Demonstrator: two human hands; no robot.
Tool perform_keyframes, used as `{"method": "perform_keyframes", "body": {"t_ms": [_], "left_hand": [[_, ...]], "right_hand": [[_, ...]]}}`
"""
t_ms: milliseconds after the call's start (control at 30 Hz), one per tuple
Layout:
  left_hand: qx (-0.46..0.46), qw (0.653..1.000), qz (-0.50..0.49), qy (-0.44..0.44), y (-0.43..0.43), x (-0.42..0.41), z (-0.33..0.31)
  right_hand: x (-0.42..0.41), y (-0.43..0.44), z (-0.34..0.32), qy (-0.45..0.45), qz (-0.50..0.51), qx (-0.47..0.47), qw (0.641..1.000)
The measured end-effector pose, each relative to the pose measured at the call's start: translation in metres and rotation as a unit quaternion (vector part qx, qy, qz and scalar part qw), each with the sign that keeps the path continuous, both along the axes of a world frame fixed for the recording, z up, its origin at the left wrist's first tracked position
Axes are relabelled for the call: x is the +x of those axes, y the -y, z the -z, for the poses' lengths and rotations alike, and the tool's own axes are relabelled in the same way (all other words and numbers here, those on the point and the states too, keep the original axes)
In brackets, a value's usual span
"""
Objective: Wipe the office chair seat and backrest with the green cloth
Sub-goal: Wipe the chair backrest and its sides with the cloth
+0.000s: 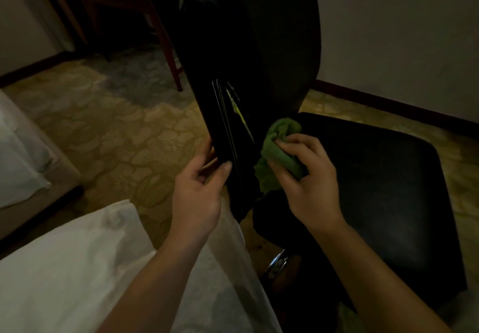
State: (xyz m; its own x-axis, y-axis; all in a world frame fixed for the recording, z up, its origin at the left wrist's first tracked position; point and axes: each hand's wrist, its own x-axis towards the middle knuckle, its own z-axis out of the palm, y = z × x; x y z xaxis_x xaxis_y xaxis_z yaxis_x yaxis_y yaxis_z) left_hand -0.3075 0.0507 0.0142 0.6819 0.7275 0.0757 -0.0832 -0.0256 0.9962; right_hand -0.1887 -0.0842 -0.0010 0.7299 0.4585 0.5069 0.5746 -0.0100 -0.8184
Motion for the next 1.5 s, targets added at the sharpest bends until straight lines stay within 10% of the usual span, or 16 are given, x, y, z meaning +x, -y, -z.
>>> {"method": "perform_keyframes", "body": {"t_ms": [400, 800, 1500], "left_hand": [[-0.005, 1.000, -0.001, 0.004, -0.001, 0.001, 0.000], [-0.004, 1.000, -0.003, 0.010, 0.000, 0.001, 0.000], [0.013, 0.999, 0.034, -0.009, -0.011, -0.005, 0.008]], "right_hand": [[0.000, 0.025, 0.046, -0.120, -0.004, -0.037, 0.992], [0.002, 0.003, 0.021, -0.017, 0.015, -0.006, 1.000], [-0.018, 0.008, 0.045, -0.092, 0.035, 0.005, 0.995]]}}
